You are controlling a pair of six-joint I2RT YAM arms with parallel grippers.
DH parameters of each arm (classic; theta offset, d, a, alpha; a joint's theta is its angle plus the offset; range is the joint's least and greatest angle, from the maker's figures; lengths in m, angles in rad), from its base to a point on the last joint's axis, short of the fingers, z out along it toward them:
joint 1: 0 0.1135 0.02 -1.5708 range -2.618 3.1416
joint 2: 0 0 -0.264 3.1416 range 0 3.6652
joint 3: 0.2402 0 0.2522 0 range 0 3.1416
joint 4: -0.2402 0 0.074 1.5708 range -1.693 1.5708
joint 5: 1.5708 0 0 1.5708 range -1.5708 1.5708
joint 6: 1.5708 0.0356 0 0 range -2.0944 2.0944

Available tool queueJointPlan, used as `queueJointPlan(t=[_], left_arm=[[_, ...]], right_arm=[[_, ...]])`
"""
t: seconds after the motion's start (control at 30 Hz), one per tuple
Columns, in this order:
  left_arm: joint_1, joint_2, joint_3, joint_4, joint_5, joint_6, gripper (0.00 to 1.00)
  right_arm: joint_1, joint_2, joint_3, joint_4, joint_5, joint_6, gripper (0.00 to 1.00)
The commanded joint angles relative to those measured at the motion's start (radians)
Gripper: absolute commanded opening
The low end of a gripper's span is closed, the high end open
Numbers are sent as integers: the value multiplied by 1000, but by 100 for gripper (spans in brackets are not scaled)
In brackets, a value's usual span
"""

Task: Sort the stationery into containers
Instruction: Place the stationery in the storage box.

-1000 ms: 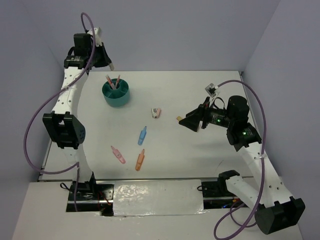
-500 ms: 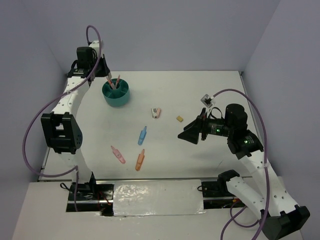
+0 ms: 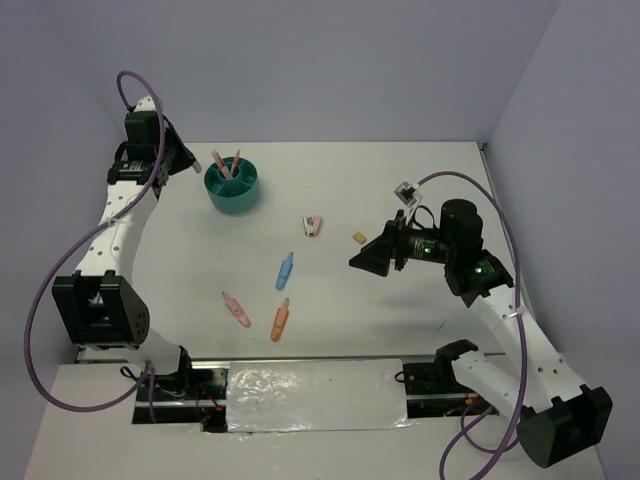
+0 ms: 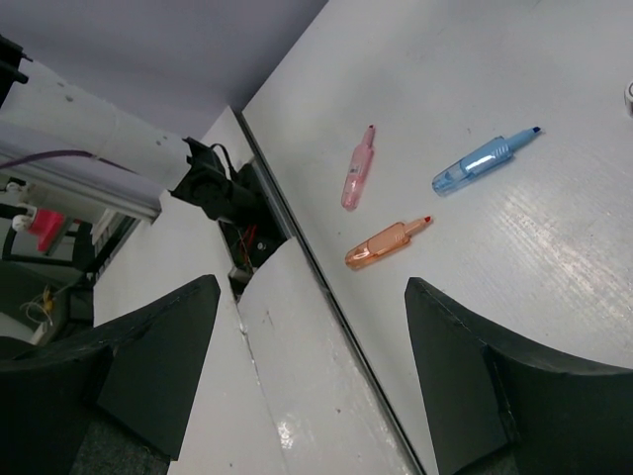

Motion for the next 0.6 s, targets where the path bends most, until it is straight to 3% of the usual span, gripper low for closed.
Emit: queueJointPlan(t=[0.0, 0.3, 0.57], left_arm=[[3, 17, -10, 53, -16, -98, 0], [7, 166, 82, 93, -28, -172, 0], [7, 227, 74, 111, -30, -155, 0]], right_arm=[[8, -4, -10, 84, -12, 25, 84], [10, -37, -4, 69, -11, 27, 84], [8, -84, -10, 41, 12, 38, 84]])
